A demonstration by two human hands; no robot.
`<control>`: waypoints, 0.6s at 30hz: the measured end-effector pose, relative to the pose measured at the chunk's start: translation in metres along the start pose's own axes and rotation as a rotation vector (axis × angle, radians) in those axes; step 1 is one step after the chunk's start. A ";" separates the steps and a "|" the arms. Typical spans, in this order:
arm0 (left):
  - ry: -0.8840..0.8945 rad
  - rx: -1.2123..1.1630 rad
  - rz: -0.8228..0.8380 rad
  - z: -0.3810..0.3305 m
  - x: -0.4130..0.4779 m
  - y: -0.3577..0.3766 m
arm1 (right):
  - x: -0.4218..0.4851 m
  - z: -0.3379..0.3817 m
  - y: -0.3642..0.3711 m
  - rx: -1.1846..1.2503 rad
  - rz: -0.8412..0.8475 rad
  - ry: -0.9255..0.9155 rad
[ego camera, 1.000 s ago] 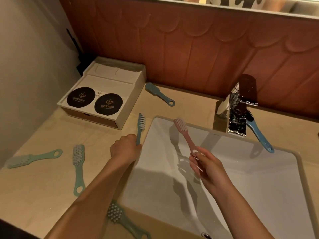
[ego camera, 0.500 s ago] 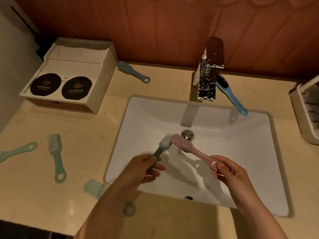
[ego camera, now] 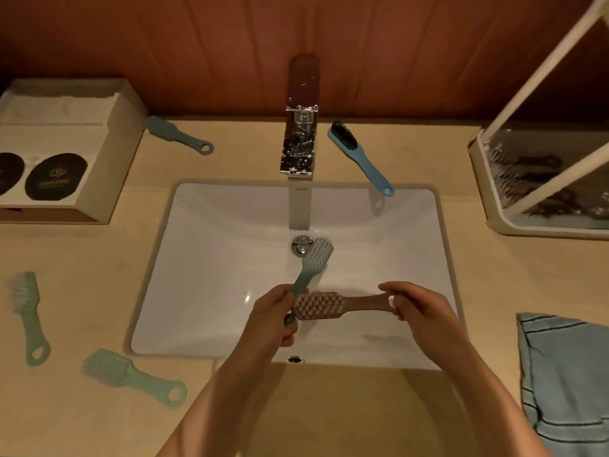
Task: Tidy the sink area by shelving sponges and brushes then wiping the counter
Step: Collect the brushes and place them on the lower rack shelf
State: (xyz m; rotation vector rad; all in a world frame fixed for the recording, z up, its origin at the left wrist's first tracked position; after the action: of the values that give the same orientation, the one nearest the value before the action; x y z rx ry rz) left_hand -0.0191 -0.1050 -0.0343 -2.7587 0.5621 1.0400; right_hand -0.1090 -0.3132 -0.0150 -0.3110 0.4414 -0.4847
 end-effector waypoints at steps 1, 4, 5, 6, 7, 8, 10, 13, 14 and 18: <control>0.019 0.009 -0.014 -0.003 -0.002 0.008 | -0.001 0.000 -0.008 -0.021 -0.016 -0.010; 0.055 0.005 -0.056 -0.010 -0.009 0.027 | -0.004 0.002 -0.030 -0.075 -0.053 -0.046; 0.069 0.022 -0.057 -0.012 -0.012 0.035 | -0.005 0.003 -0.037 -0.095 -0.060 -0.057; 0.088 0.048 -0.049 -0.014 -0.015 0.044 | -0.006 0.003 -0.044 -0.114 -0.062 -0.066; 0.119 0.079 -0.034 -0.017 -0.018 0.053 | -0.007 0.002 -0.050 -0.129 -0.060 -0.062; 0.154 0.104 -0.021 -0.019 -0.020 0.060 | -0.006 0.000 -0.054 -0.136 -0.062 -0.058; 0.209 0.133 -0.012 -0.022 -0.025 0.076 | -0.007 -0.003 -0.066 -0.202 -0.090 -0.064; 0.255 0.139 -0.031 -0.022 -0.030 0.095 | -0.010 0.009 -0.084 -0.592 -0.222 -0.206; 0.269 0.144 -0.040 -0.022 -0.032 0.102 | -0.012 0.015 -0.085 -0.683 -0.241 -0.276; 0.322 0.171 -0.041 -0.025 -0.040 0.130 | -0.023 0.028 -0.072 -0.631 -0.036 -0.421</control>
State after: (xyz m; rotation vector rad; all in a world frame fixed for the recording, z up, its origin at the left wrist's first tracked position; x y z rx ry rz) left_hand -0.0822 -0.2196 0.0105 -2.7838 0.5996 0.5128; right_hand -0.1417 -0.3571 0.0443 -1.0103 0.1650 -0.2909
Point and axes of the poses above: each hand's wrist, its own x-axis towards the middle knuckle, its own y-axis out of the palm, z = x × y, the point moved 10 cm from there along x, towards the middle knuckle, and after that the axes turned 3 degrees about -z, right-handed, at the moved point
